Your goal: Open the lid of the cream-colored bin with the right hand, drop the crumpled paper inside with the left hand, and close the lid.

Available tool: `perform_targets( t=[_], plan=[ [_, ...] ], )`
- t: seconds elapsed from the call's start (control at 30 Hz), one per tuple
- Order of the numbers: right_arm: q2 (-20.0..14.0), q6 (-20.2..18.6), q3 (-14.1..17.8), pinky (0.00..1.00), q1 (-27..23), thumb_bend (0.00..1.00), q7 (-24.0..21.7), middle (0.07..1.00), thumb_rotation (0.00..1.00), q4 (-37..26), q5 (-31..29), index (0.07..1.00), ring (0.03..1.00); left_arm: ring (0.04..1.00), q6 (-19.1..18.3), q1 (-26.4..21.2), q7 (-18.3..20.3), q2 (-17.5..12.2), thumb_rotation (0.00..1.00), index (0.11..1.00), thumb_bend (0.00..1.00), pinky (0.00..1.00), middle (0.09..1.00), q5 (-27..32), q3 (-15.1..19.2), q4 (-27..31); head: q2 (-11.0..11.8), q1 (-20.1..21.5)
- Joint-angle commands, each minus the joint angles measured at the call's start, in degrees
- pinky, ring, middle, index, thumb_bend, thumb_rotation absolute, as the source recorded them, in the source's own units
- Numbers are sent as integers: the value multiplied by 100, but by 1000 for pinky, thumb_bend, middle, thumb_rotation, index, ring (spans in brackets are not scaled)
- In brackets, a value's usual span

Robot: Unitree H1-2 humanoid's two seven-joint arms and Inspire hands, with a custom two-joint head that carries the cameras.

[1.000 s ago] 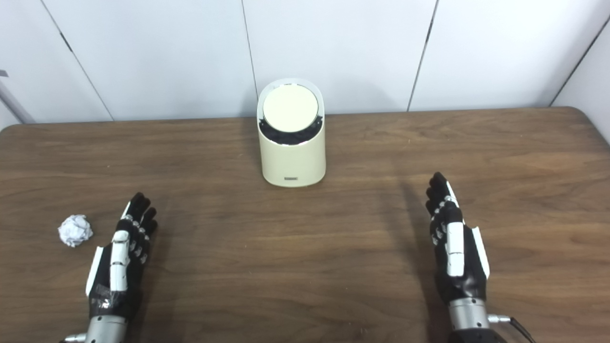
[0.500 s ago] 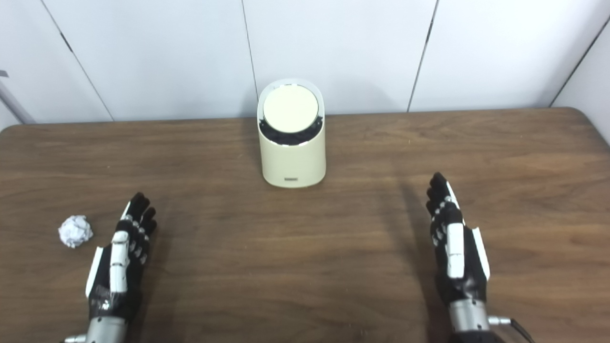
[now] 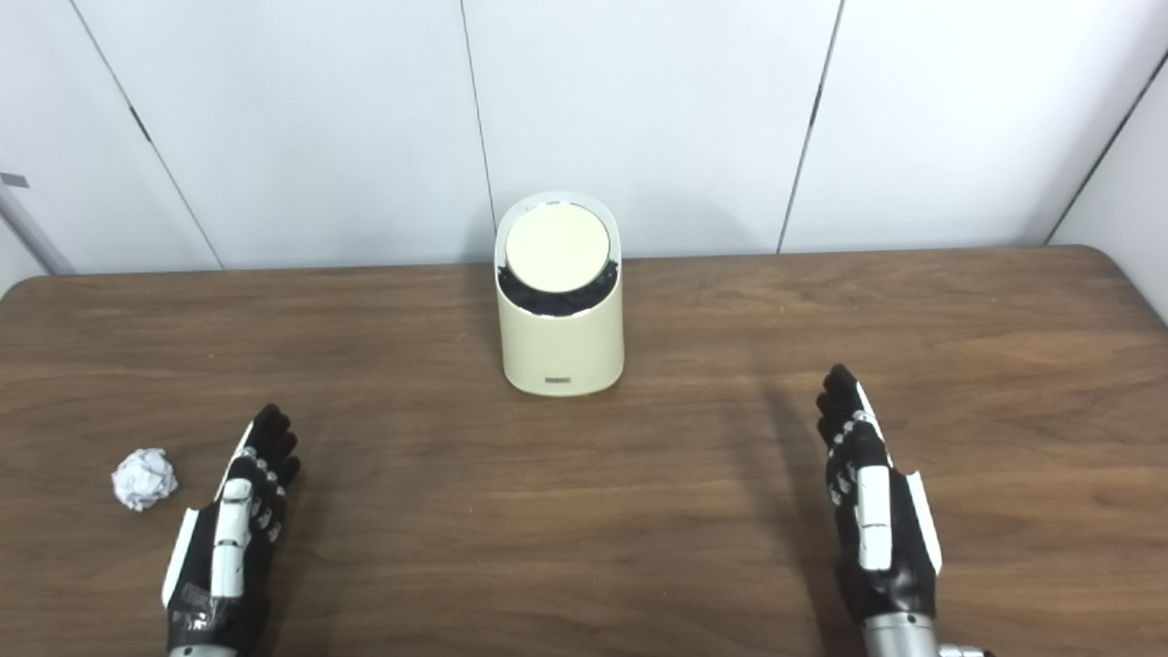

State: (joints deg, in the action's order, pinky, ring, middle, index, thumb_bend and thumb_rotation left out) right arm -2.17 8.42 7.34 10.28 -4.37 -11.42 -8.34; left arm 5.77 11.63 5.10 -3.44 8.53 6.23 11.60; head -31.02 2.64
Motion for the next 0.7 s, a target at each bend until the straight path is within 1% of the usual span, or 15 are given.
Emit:
perform_targets(
  t=[0.0,0.07,0.13,0.23,0.4,0.53,0.67],
  plan=[
    [43,143,-92,1000,501,528,-48,972,1000,343,-2,941,976,999,148,282,20,23,942,992,337,1000,991,-21,-65,-134,-17,8],
    [52,141,-87,1000,503,529,-39,972,1000,345,-4,939,976,1000,139,286,21,34,950,992,343,1000,994,1,-65,-116,-30,13],
    [58,145,-85,1000,504,525,-33,972,1000,345,-1,936,977,996,131,288,23,42,950,993,328,1000,987,17,-67,-101,-32,18],
    [71,139,-84,1000,511,549,7,962,1000,311,69,927,967,995,141,283,24,30,950,995,319,1000,983,-31,-84,-100,-34,35],
    [71,179,-75,993,484,532,42,943,1000,219,159,903,953,993,157,267,29,27,942,998,308,1000,988,-44,-93,-112,-33,35],
    [101,74,-51,976,416,571,131,918,997,58,232,862,939,989,150,255,32,22,937,995,309,1000,984,-32,-90,-112,-44,60],
    [51,53,-75,963,253,571,232,913,996,-74,513,853,941,988,183,240,65,6,934,998,312,1000,990,5,-93,-141,-42,82]
  ],
)
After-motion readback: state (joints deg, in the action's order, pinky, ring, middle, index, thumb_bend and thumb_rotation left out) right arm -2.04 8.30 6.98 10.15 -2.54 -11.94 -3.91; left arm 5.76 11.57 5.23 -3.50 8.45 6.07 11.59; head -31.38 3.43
